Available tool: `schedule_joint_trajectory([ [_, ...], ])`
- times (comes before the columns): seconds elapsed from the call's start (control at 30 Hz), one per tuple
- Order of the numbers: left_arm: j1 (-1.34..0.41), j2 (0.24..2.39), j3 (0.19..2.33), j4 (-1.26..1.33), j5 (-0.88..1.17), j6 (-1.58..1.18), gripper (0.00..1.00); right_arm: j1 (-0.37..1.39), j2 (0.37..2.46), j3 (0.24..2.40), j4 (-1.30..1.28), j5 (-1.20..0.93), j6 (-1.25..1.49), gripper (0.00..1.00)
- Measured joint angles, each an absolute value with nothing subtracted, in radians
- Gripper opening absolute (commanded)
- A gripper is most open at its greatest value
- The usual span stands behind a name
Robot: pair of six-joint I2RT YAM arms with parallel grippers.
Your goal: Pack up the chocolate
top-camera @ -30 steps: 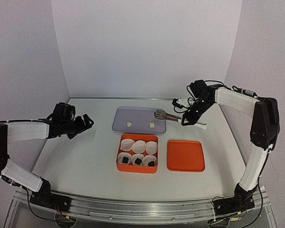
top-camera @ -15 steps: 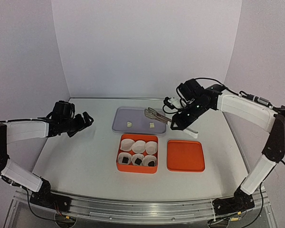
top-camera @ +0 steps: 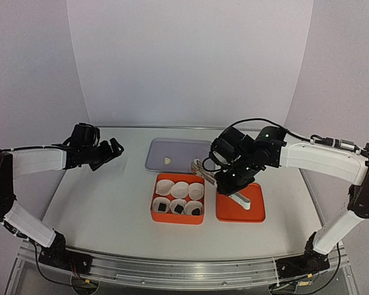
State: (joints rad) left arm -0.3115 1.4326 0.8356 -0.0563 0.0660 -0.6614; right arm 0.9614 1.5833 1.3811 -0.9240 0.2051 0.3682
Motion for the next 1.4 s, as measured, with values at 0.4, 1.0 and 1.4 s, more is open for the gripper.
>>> schedule_joint_trajectory([
  [0.4, -0.311, 1.432, 0.838, -0.071, 0.121, -0.621, 1.00, 1.181, 1.702, 1.481, -1.018, 0.444, 0.563, 0.00],
  [1.0, -0.311, 1.420, 0.837, -0.071, 0.139, -0.575, 1.00, 1.239, 1.848, 1.565, -1.086, 0.494, 0.874, 0.00],
  [1.4, -0.311, 1.420, 0.835, -0.071, 0.141, -0.572, 1.00, 1.239, 1.889, 1.587, -1.093, 0.431, 0.893, 0.00],
])
